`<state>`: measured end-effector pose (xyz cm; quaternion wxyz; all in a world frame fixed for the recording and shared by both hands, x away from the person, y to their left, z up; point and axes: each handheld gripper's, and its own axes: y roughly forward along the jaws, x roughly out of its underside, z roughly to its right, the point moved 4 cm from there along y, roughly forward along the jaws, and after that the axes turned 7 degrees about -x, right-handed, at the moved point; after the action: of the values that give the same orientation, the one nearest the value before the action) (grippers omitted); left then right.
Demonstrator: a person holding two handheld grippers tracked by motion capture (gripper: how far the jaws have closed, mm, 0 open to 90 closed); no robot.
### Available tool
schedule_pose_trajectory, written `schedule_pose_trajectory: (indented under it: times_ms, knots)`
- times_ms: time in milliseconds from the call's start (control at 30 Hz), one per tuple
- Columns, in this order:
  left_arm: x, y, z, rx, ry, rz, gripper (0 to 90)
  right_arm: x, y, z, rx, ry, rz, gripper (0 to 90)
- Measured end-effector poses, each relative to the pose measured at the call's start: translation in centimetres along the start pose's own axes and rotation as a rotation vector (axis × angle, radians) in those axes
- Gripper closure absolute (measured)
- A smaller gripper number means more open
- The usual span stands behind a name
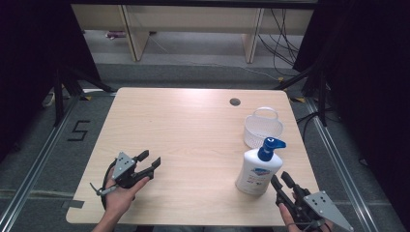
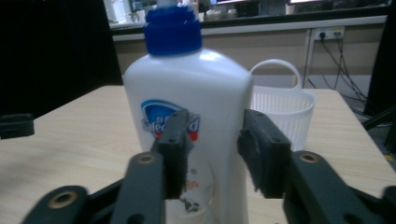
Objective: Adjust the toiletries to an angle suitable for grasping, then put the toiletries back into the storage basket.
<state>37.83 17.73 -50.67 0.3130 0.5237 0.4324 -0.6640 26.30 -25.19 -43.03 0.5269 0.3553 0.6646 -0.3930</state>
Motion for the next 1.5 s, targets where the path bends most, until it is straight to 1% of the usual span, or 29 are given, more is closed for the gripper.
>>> schedule_pose_trajectory:
  times_ms: [33, 67, 100, 133, 167, 233, 400, 433, 467, 500, 600, 633, 733, 767, 800, 833, 867, 900, 933, 967, 1000, 1100, 1133, 1267, 1300, 1333, 1400, 1433, 1500]
  knots:
    - [-0.2, 0.0, 0.1, -0.001, 0.004, 0.003, 41.9, -0.1, -0.2, 0.2, 0.014, -0.007, -0.001, 51.8]
    - [-0.3, 0.0, 0.2, -0.001, 0.013, 0.003, 41.9, -0.2, -0.3, 0.3, 0.031, -0.016, -0.002, 49.1]
    - [-0.3, 0.0, 0.2, -0.001, 0.013, 0.003, 41.9, -0.2, -0.3, 0.3, 0.031, -0.016, -0.002, 49.1]
    - [-0.5, -0.1, 0.4, -0.002, 0.018, 0.006, 41.9, -0.3, -0.4, 0.4, 0.042, -0.005, 0.013, 45.6]
    - [-0.6, -0.1, 0.5, 0.001, 0.021, 0.017, 41.9, -0.3, -0.4, 0.6, 0.049, -0.021, 0.034, 45.3]
    - [-0.6, -0.2, 0.6, 0.001, 0.019, 0.02, 41.9, -0.4, -0.4, 0.8, 0.057, -0.031, 0.05, 44.0]
    - [-0.5, -0.8, 0.7, -0.009, 0.021, 0.018, 41.9, -0.2, -0.2, 0.6, 0.045, -0.019, 0.043, 43.6]
    - [-0.4, -0.9, 0.6, -0.016, 0.02, 0.019, 41.9, -0.2, 0.0, 0.6, 0.04, -0.031, 0.022, 43.2]
    - [-0.4, -1.0, 0.5, -0.02, 0.022, 0.017, 41.9, -0.2, 0.1, 0.6, 0.032, -0.03, 0.035, 43.0]
    - [-0.4, -1.1, 0.4, -0.024, 0.021, 0.019, 41.9, -0.2, 0.1, 0.6, 0.046, -0.033, 0.025, 42.7]
    - [-0.4, -1.1, 0.2, -0.03, 0.015, 0.02, 41.9, -0.3, 0.3, 0.4, 0.043, -0.035, 0.024, 42.4]
    - [-0.4, -1.1, 0.2, -0.03, 0.014, 0.019, 41.9, -0.4, 0.4, 0.4, 0.037, -0.05, 0.027, 42.3]
    - [-0.2, -1.0, 0.2, -0.028, 0.021, 0.013, 41.9, -0.4, 0.5, 0.3, 0.033, -0.054, 0.03, 42.0]
    - [-0.1, -0.9, 0.3, -0.025, 0.019, 0.009, 41.9, -0.5, 0.6, 0.0, 0.041, -0.032, 0.041, 41.5]
    - [-0.1, -0.9, 0.3, -0.025, 0.019, 0.009, 41.9, -0.5, 0.6, 0.0, 0.041, -0.032, 0.041, 41.5]
    - [0.1, -0.7, 0.4, -0.02, 0.013, -0.001, 41.9, -0.5, 0.8, -0.1, 0.023, -0.046, 0.051, 41.1]
    - [0.1, -0.7, 0.4, -0.02, 0.013, -0.001, 41.9, -0.5, 0.8, -0.1, 0.023, -0.046, 0.051, 41.1]
    - [0.1, -0.4, 0.5, -0.009, 0.016, 0.001, 41.9, -0.8, 0.9, -0.4, 0.039, -0.048, 0.054, 40.9]
    - [0.0, -0.3, 0.5, -0.008, 0.017, -0.001, 41.9, -0.9, 1.0, -0.6, 0.032, -0.045, 0.061, 40.8]
    - [0.0, -0.3, 0.5, -0.002, 0.016, 0.001, 41.9, -1.1, 1.1, -0.8, 0.04, -0.062, 0.058, 40.7]
    - [0.0, -0.3, 0.5, -0.002, 0.016, 0.001, 41.9, -1.1, 1.1, -0.8, 0.04, -0.062, 0.058, 40.7]
    - [0.4, -0.3, 0.5, 0.007, 0.008, -0.007, 41.9, -1.9, 1.6, -1.7, 0.052, -0.077, 0.07, 40.1]
    - [0.5, -0.3, 0.6, 0.01, 0.01, -0.007, 41.9, -2.1, 1.8, -2.0, 0.046, -0.09, 0.077, 40.1]
    - [0.4, -0.5, 0.6, 0.016, 0.005, 0.0, 41.9, -2.8, 2.0, -2.5, 0.066, -0.094, 0.078, 40.1]
    - [0.3, -0.6, 0.5, 0.014, 0.003, 0.004, 41.9, -3.5, 2.3, -2.7, 0.086, -0.113, 0.094, 40.1]
    - [0.2, -0.6, 0.5, 0.011, 0.003, 0.006, 41.9, -3.7, 2.4, -2.9, 0.078, -0.098, 0.083, 40.2]
    - [0.2, -0.7, 0.5, 0.009, 0.002, 0.006, 41.9, -4.2, 2.7, -3.0, 0.096, -0.115, 0.097, 40.2]
    - [0.3, -0.6, 0.5, 0.009, 0.002, 0.003, 41.9, -4.5, 2.8, -3.0, 0.099, -0.124, 0.092, 40.3]
    - [0.4, -0.5, 0.6, 0.012, -0.001, 0.0, 42.0, -4.8, 3.1, -3.2, 0.102, -0.121, 0.091, 40.8]
